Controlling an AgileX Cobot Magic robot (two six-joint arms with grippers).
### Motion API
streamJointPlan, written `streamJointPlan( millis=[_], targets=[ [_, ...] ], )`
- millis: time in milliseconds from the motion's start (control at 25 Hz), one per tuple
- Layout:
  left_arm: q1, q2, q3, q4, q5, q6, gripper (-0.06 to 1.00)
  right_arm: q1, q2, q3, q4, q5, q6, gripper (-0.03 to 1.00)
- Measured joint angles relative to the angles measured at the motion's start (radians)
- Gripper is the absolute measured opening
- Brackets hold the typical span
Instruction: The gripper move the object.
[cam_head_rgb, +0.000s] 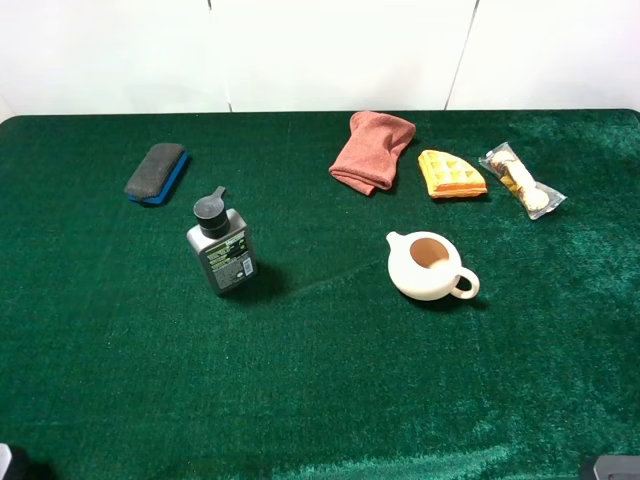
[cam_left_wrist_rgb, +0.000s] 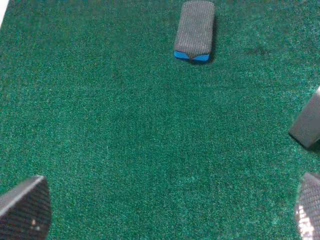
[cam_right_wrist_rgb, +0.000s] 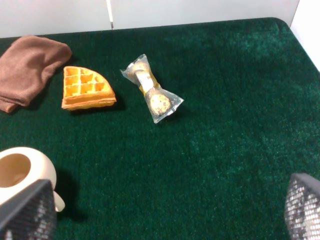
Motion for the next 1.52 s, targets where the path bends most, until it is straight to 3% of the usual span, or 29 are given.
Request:
streamJointPlan(
  millis=[1000, 1520],
  targets=[
    [0.000, 0.004, -0.045, 0.023, -0.020, 0.000, 0.99, 0.000, 0.000, 0.000, 0.000, 0.000, 0.000, 0.70],
    [0.000, 0.412, -0.178, 0.030, -0.015, 0.012, 0.99, 0.000, 0.000, 0.000, 0.000, -0.001, 0.000, 0.70]
  ],
)
